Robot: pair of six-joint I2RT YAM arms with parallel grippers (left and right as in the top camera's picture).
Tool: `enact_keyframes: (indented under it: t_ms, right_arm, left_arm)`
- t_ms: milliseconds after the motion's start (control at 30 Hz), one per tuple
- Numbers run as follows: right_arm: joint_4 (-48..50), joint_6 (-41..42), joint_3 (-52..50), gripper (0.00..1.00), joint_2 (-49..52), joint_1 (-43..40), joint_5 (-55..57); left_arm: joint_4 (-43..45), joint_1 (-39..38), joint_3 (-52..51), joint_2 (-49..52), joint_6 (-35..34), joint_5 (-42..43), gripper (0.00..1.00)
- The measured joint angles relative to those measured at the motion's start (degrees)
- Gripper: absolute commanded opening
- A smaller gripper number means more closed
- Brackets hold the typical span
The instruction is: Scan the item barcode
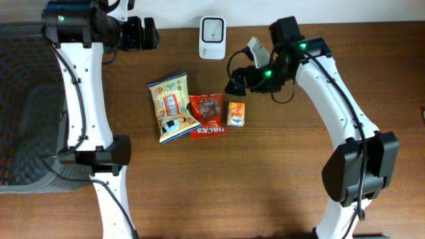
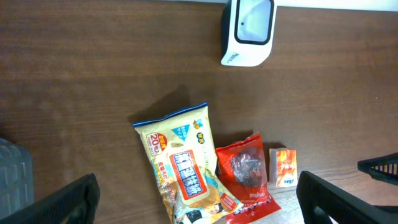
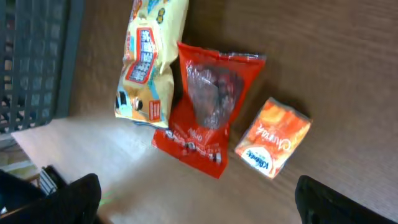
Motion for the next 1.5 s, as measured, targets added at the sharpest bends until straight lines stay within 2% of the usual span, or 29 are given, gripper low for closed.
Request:
enact_keyframes:
  t_ms: [167, 1067, 1267, 1333, 1400, 1500]
  right_arm:
    - [4.74, -2.84, -0.09, 0.99, 0.00, 2.29, -0.04]
    - [8.15, -4.68, -0.09, 0.99, 0.00, 2.45, -0.02]
    - [5.31, -5.81, -0.11, 0.99, 0.00, 2.45, 0.00]
    - [-0.09, -5.05, -0.09, 0.99, 0.00, 1.92, 0.26]
    - [-8.87, -0.74, -0.15, 0.99, 0.07, -4.94, 2.86]
    - [-18.23, 0.57, -0.31, 0.99, 0.07, -16.17, 5.51]
  left_arm:
    - [-0.04, 0.00, 0.00, 0.00, 0.00, 0.00, 0.99]
    - [-0.02, 0.00, 0.00, 0.00, 0.00, 0.00, 0.99]
    - [-0.02, 0.00, 0.00, 0.00, 0.00, 0.00, 0.99]
    - [-0.04, 0.00, 0.00, 0.00, 0.00, 0.00, 0.99]
    - [0.00, 0.00, 0.00, 0.00, 0.02, -0.02, 0.99]
    - [-0.02, 0.00, 0.00, 0.00, 0.00, -0.02, 0.99]
